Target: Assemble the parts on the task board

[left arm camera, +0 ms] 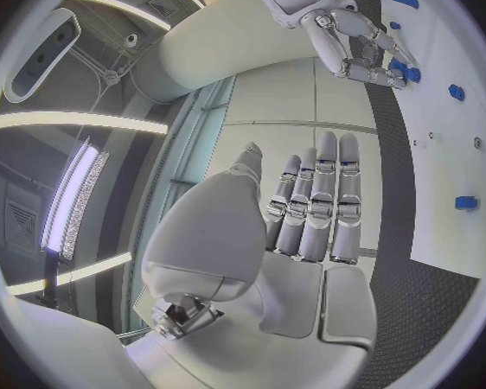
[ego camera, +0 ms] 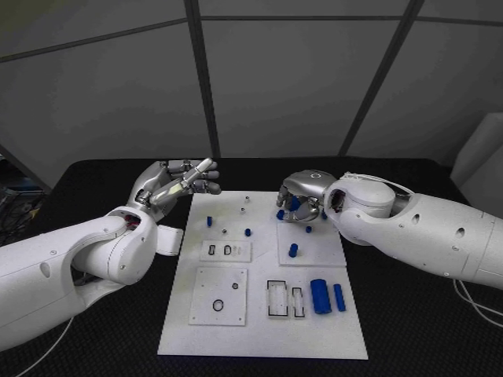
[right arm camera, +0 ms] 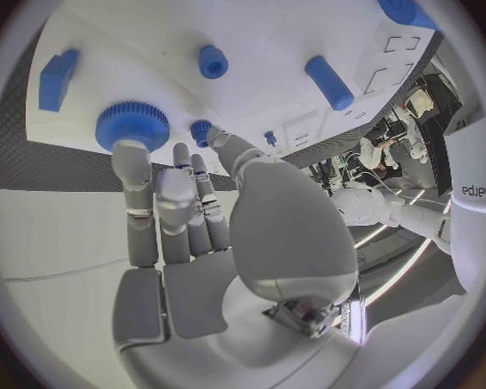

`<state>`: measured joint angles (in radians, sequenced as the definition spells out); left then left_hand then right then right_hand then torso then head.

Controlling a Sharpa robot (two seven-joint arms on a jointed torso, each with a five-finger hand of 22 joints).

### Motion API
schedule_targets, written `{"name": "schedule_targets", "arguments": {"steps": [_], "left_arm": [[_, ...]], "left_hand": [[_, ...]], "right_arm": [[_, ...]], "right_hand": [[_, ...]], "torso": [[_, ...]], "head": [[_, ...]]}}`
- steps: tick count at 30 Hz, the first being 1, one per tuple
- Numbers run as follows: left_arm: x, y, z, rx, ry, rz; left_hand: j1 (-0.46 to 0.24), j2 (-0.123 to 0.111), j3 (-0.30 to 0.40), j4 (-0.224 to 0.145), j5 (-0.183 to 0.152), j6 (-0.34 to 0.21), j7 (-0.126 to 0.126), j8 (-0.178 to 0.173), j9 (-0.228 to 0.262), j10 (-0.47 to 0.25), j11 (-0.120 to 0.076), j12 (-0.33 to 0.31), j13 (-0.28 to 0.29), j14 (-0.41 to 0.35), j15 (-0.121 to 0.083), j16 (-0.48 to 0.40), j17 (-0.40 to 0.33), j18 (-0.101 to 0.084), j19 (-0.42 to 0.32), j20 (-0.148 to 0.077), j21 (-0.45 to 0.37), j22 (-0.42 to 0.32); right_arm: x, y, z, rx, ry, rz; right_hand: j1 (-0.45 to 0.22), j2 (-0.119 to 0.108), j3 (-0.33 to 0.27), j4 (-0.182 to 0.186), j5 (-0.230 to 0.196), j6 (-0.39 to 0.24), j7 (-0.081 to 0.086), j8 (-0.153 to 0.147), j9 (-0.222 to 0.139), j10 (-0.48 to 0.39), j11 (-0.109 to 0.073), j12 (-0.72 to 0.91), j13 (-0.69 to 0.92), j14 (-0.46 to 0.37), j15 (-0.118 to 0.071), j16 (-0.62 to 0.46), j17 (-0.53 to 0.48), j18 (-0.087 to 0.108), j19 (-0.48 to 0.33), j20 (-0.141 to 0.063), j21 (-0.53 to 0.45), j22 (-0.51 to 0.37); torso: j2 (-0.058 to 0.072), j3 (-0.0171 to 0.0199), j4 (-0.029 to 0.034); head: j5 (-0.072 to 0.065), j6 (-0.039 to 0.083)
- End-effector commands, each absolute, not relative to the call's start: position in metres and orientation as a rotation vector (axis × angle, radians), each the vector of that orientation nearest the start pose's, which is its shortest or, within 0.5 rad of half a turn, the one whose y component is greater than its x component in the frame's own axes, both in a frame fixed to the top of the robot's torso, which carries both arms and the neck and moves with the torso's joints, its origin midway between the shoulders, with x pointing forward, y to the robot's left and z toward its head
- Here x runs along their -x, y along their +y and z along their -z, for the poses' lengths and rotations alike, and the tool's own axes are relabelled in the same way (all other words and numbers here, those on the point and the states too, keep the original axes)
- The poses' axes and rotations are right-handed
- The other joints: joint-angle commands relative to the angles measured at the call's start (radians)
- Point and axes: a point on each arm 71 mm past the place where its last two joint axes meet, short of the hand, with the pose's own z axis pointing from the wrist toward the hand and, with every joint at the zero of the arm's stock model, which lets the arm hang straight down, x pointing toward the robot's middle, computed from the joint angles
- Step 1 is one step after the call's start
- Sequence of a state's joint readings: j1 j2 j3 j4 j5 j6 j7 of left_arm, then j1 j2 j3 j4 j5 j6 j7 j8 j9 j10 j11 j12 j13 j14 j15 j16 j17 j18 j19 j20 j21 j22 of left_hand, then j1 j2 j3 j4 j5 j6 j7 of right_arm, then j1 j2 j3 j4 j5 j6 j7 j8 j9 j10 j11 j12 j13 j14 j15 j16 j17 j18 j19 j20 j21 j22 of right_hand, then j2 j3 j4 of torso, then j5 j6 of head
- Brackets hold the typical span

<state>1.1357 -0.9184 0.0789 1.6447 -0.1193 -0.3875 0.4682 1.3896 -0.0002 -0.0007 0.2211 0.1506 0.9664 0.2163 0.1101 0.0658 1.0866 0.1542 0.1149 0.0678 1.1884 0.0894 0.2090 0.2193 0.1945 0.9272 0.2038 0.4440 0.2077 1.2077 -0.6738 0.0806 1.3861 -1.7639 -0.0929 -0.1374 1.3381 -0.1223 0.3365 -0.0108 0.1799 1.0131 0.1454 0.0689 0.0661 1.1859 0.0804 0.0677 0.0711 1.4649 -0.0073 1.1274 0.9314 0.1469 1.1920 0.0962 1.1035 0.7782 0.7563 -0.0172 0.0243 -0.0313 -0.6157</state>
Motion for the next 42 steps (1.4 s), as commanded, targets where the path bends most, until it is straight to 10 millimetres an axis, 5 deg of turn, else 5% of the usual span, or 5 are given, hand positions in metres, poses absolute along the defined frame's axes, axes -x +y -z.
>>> {"name": "schedule_targets", "arguments": {"steps": [1,19,27,42], "left_arm": [[-0.471,0.214,0.146,0.959,1.279,1.600],[-0.473,0.216,0.147,0.962,1.280,1.593],[-0.474,0.217,0.147,0.965,1.282,1.590],[-0.475,0.221,0.148,0.969,1.282,1.580]], "left_hand": [[-0.006,-0.002,-0.006,-0.001,-0.007,-0.005,0.006,-0.003,-0.001,-0.003,0.004,-0.005,-0.001,-0.001,0.009,-0.006,0.002,-0.014,-0.002,0.002,0.005,0.001],[-0.007,-0.001,-0.008,0.000,-0.007,-0.007,0.007,-0.007,-0.001,-0.006,0.006,-0.009,-0.001,-0.002,0.010,-0.009,0.004,-0.014,-0.004,0.003,0.005,0.001],[-0.008,-0.001,-0.009,0.000,-0.007,-0.008,0.008,-0.008,-0.001,-0.007,0.006,-0.010,-0.001,-0.002,0.011,-0.010,0.005,-0.014,-0.004,0.003,0.005,0.001],[-0.009,0.000,-0.010,0.001,-0.006,-0.010,0.009,-0.010,-0.001,-0.008,0.007,-0.012,0.000,-0.002,0.011,-0.012,0.006,-0.014,-0.005,0.003,0.005,0.001]], "right_arm": [[-0.523,-0.149,0.156,0.468,1.652,-0.449],[-0.525,-0.141,0.159,0.487,1.672,-0.457],[-0.522,-0.140,0.152,0.467,1.594,-0.493],[-0.526,-0.129,0.136,0.389,1.430,-0.547]], "right_hand": [[-0.001,-0.005,0.003,0.008,0.000,-0.007,-0.002,-0.004,0.001,0.000,-0.001,-0.003,0.001,0.035,0.002,0.011,0.008,-0.008,0.004,0.001,0.008,0.007],[0.018,0.022,0.040,0.022,0.006,0.057,-0.001,0.019,0.011,0.060,-0.008,0.011,0.012,0.036,-0.001,0.081,0.077,-0.017,0.018,-0.003,0.068,0.080],[0.056,0.052,0.069,0.005,-0.028,0.126,-0.020,0.047,0.026,0.118,-0.029,0.028,0.030,0.037,-0.019,0.113,0.110,-0.023,0.035,-0.012,0.107,0.131],[0.051,0.040,0.068,-0.001,-0.018,0.131,-0.020,0.044,0.030,0.122,-0.030,0.021,0.040,0.035,-0.021,0.127,0.120,-0.027,0.038,-0.016,0.127,0.155]], "torso": [[0.004,0.0016,0.0001],[0.011,0.0038,-0.0011],[0.014,0.0044,-0.0001],[0.018,0.0031,0.0030]], "head": [[0.003,-0.001],[0.005,-0.007],[0.005,-0.005],[0.003,0.004]]}}
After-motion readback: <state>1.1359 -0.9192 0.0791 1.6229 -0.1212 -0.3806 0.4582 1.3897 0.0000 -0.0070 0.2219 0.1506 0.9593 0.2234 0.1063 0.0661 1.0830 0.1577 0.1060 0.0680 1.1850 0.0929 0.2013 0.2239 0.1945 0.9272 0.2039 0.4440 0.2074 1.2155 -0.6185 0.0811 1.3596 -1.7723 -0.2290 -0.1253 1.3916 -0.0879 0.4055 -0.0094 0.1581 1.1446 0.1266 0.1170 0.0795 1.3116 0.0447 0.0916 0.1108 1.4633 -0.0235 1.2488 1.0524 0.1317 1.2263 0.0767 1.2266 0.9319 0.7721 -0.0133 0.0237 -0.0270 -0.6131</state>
